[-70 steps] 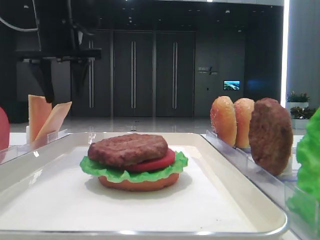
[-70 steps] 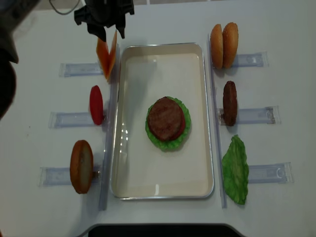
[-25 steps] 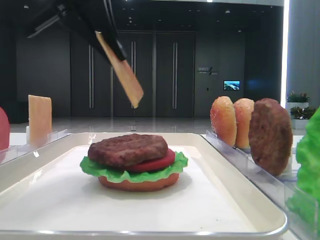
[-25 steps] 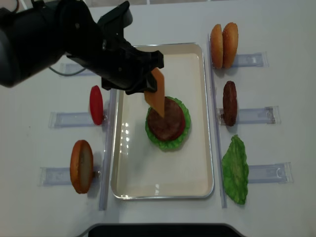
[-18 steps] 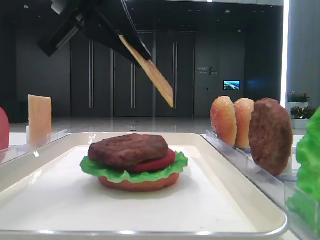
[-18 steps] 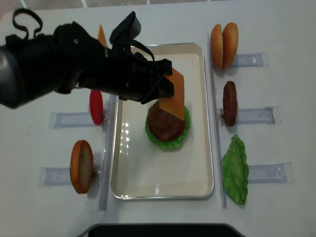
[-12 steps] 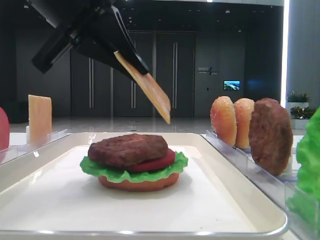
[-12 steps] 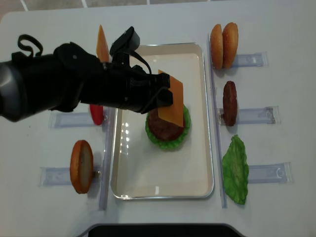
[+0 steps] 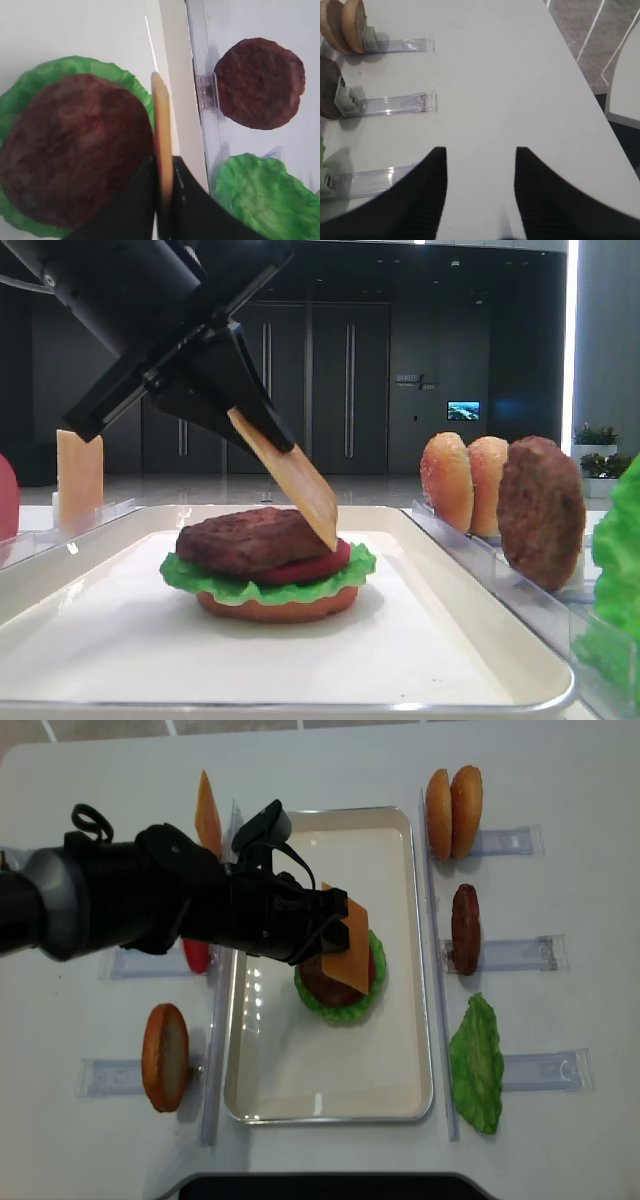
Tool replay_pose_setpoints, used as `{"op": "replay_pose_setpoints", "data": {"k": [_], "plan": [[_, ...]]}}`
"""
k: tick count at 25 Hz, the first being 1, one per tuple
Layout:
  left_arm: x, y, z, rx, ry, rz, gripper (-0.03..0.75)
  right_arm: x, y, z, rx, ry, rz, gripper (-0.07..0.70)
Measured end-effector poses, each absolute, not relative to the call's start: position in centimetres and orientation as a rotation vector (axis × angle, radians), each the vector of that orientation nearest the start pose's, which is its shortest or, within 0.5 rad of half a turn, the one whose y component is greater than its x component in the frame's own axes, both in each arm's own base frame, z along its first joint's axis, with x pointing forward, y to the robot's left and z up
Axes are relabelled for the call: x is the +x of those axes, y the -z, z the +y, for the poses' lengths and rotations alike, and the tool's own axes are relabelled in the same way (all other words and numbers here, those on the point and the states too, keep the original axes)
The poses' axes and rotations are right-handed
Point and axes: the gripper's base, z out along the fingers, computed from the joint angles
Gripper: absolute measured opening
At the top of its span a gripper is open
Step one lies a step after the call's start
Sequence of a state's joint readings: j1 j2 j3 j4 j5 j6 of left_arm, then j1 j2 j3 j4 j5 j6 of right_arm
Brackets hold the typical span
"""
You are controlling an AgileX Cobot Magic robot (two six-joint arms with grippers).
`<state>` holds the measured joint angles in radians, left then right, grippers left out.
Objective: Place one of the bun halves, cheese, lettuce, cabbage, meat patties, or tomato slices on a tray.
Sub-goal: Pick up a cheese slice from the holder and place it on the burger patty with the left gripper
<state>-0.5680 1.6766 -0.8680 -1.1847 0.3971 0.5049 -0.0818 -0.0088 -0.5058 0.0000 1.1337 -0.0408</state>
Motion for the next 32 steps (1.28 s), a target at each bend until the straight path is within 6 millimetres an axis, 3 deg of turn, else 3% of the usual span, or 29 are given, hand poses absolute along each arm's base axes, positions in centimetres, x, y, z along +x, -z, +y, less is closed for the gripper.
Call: {"op": "replay_pose_setpoints", "data": {"k": [22,25,30,32], "plan": [[26.2,-18.4,-19.3,0.080,0.944,2.635,0.054,-1.0,-27.3,0.1,0.043,0.074,2.103,0.307],[26.2,-18.4,-19.3,0.091,0.941,2.633,0.143,-1.0,-27.3,0.1,0.043,0.074,2.103,0.307],[26.4,-18.4,-19.0,0.087,0.944,2.638,0.440,-1.0,-27.3,0.1,0.043,0.074,2.103,0.307],[26.6,-18.5,-18.2,0.093,0.954,2.649,0.493,-1.0,-27.3,0.1,0.043,0.074,2.103,0.307]]}}
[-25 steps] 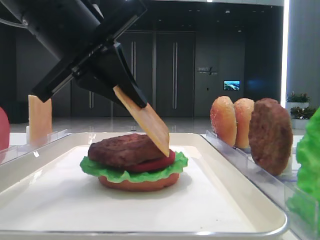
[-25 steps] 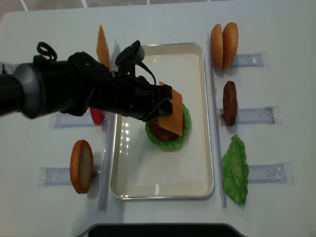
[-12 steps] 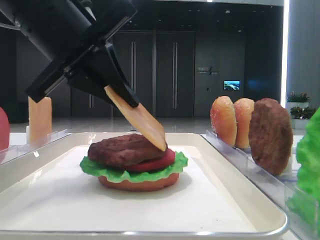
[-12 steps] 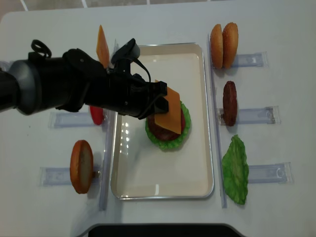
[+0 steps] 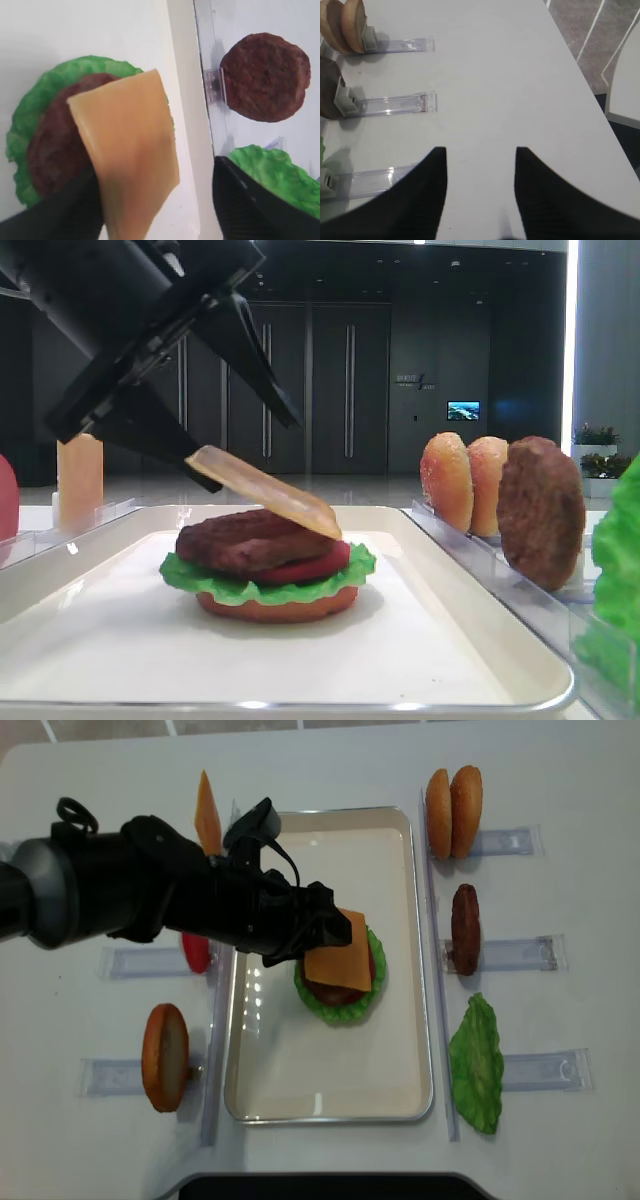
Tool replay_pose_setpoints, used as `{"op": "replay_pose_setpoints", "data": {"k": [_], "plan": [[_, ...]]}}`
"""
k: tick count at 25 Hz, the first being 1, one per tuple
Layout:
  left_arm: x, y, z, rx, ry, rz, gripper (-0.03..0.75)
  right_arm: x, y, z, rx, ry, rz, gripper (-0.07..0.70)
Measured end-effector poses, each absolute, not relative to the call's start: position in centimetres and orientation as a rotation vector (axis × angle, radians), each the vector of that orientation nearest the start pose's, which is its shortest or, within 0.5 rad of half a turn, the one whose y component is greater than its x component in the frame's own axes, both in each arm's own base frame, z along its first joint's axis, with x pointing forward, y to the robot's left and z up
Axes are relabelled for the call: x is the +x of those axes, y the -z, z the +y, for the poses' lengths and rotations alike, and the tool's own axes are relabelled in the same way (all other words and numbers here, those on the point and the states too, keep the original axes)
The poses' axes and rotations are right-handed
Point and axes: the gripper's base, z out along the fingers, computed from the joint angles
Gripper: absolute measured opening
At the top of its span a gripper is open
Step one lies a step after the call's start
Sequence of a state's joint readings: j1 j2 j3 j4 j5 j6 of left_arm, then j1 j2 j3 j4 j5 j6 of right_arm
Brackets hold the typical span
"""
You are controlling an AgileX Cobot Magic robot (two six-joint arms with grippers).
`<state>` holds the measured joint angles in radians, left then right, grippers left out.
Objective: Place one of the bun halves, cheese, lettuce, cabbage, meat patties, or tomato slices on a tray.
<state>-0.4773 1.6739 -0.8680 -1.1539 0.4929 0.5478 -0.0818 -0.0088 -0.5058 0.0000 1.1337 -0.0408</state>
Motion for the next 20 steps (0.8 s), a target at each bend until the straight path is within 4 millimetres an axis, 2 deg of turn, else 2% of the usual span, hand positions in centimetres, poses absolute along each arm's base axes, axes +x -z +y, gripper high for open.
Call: {"op": "replay_pose_setpoints", "data": {"k": [2,5,8,12,15,20], "plan": [[26.8,-19.0,-16.9,0.083,0.955,2.662,0.515,-1.0,-27.3,0.1,0.043,0.074,2.103,0.307],[27.2,-20.9,-14.4,0.051,0.919,2.668,0.521,-1.0,-27.3,0.1,0.043,0.074,2.103,0.307],[27.3,-24.1,-12.9,0.077,0.803,2.654,0.521,-1.0,-27.3,0.1,0.043,0.074,2.103,0.307],[28.5,-29.0,-12.3,0.081,0.648,2.645,0.521,-1.0,-27.3,0.1,0.043,0.074,2.103,0.307],[29.8,-32.0,-11.3,0.067,0.429,2.673,0.513,-1.0,-27.3,0.1,0.043,0.074,2.103,0.307],[32.3,-33.5,-9.3,0.047,0.044,2.714,0.431,-1.0,-27.3,0.1,0.043,0.074,2.103,0.307]]}}
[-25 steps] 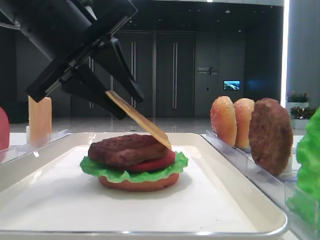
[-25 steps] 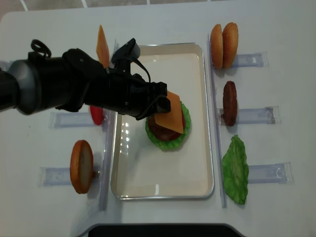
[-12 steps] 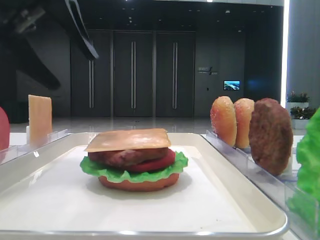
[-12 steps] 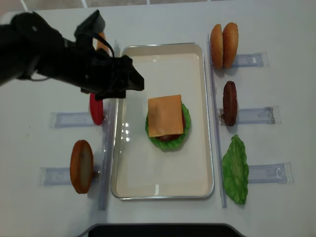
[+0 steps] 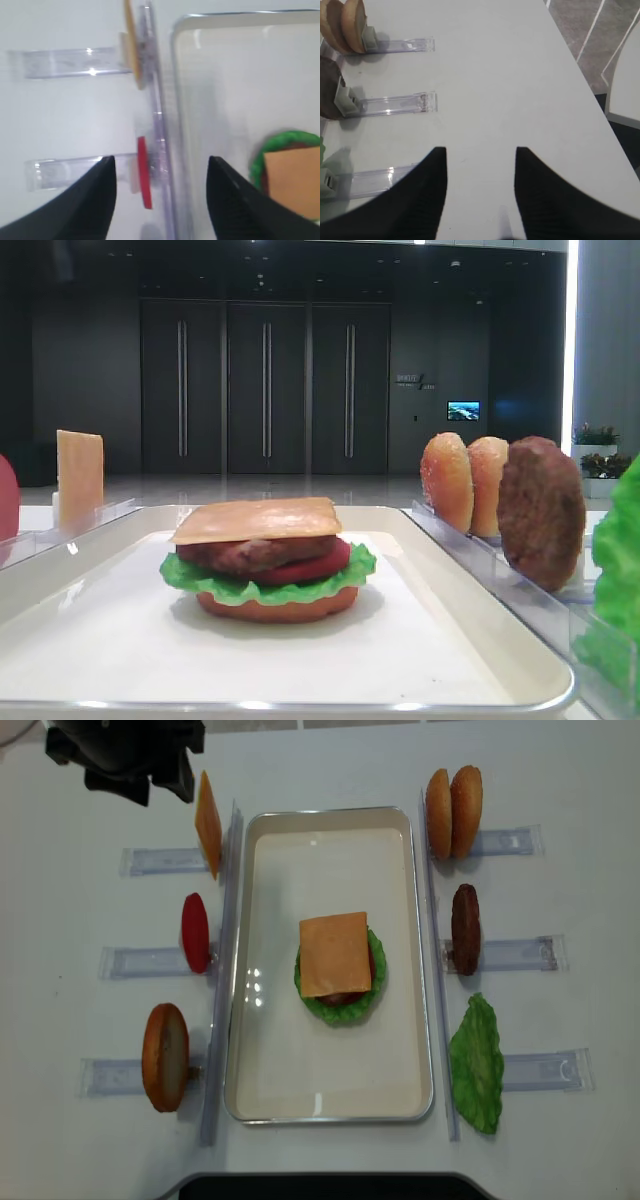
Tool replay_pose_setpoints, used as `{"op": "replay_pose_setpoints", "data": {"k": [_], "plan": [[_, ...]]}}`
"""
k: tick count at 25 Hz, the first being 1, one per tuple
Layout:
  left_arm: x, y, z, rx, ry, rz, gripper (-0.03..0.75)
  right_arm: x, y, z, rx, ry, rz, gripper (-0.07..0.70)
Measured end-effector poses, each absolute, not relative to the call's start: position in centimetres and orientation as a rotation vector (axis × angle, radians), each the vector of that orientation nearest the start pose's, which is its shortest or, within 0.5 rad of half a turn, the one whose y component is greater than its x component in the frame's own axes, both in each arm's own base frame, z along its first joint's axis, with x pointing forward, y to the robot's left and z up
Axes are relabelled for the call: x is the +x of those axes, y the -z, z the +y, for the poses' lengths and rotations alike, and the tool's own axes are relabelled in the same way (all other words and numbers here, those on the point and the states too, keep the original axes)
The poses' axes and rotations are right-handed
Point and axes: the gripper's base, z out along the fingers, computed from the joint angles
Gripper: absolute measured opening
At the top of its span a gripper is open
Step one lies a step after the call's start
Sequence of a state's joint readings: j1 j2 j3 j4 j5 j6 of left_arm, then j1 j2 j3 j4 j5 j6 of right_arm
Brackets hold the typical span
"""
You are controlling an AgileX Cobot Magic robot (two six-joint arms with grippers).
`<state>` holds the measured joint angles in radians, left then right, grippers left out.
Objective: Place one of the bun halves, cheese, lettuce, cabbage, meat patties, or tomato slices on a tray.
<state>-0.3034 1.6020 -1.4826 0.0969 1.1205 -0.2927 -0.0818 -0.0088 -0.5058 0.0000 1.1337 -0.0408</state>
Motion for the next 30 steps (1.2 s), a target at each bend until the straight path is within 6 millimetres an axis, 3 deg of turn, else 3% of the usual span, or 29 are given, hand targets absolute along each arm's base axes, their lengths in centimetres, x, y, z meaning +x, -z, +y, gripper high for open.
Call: {"op": "replay_pose_setpoints", "data": {"k": [2,7,10,14,17,21,26,30], "plan": [[33.9,-33.4,-7.9,0.009,-0.004,2.719,0.419,-1.0,-27.3,0.1,0.043,0.074,2.103,0.307],[37.6,-31.7,-0.9,-0.124,-0.073,2.773,0.414,-1.0,-27.3,0.1,0.043,0.074,2.103,0.307],[37.7,-31.0,2.4,-0.172,-0.112,2.809,0.414,-1.0,-27.3,0.1,0.043,0.074,2.103,0.307],[36.1,-31.5,2.7,-0.131,-0.133,2.842,0.413,-1.0,-27.3,0.1,0.043,0.074,2.103,0.307],[31.7,-32.1,2.5,-0.126,-0.135,2.855,0.413,-1.0,-27.3,0.1,0.043,0.074,2.103,0.307],[23.3,-32.4,2.1,-0.119,-0.138,2.835,0.402,-1.0,-27.3,0.1,0.043,0.074,2.103,0.307],[14.8,-29.5,1.6,-0.111,-0.134,2.762,0.393,-1.0,-27.3,0.1,0.043,0.074,2.103,0.307],[10.4,-26.5,1.3,-0.115,-0.131,2.734,0.393,-1.0,-27.3,0.1,0.043,0.074,2.103,0.307]]}}
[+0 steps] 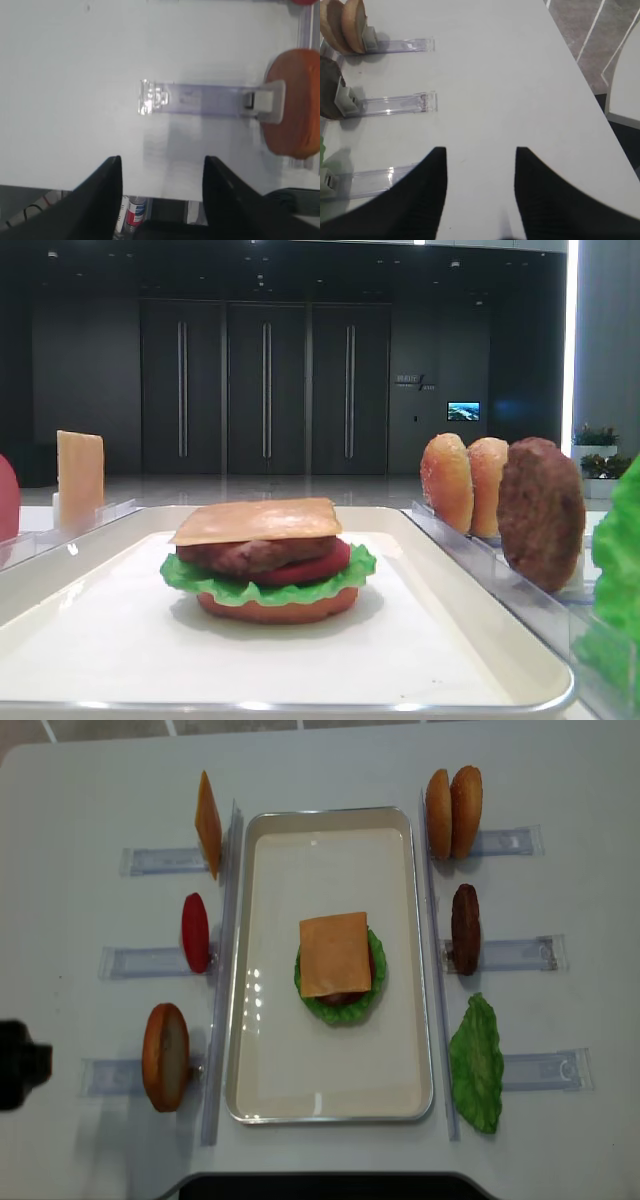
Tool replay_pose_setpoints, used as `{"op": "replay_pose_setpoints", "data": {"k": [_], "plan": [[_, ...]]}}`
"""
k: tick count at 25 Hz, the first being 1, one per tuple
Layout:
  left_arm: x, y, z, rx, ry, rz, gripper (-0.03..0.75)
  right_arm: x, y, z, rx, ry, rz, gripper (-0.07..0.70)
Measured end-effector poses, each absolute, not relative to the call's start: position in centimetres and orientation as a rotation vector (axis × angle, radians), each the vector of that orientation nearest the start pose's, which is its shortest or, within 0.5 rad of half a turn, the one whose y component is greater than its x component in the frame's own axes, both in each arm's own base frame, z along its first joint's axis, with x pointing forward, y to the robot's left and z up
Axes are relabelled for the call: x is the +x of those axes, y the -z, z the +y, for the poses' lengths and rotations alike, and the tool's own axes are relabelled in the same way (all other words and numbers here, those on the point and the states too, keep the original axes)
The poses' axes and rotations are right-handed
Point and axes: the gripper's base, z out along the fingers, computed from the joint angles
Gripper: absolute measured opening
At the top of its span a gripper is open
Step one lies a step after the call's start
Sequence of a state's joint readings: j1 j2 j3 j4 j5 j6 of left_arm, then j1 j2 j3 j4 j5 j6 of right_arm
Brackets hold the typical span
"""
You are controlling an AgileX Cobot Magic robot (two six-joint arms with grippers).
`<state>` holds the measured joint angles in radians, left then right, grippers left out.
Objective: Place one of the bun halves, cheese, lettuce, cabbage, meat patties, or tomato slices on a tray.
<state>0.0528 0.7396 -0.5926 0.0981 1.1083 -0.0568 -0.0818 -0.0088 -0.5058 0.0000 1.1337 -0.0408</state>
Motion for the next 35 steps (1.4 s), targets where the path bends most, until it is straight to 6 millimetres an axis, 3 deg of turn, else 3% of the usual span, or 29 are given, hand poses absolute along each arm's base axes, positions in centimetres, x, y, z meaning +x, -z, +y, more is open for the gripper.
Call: {"op": "replay_pose_setpoints", "data": {"k": [4,20,35], "plan": [[7.6,-24.8,1.1,-0.126,-0.109,2.687,0.392,-1.0,-27.3,0.1,0.043,0.074,2.103,0.307],[-0.2,-26.6,0.4,-0.040,-0.085,2.133,0.391,-1.0,-27.3,0.1,0.043,0.074,2.103,0.307],[-0.6,-26.6,0.4,-0.033,-0.084,2.106,0.391,-1.0,-27.3,0.1,0.043,0.074,2.103,0.307]]}}
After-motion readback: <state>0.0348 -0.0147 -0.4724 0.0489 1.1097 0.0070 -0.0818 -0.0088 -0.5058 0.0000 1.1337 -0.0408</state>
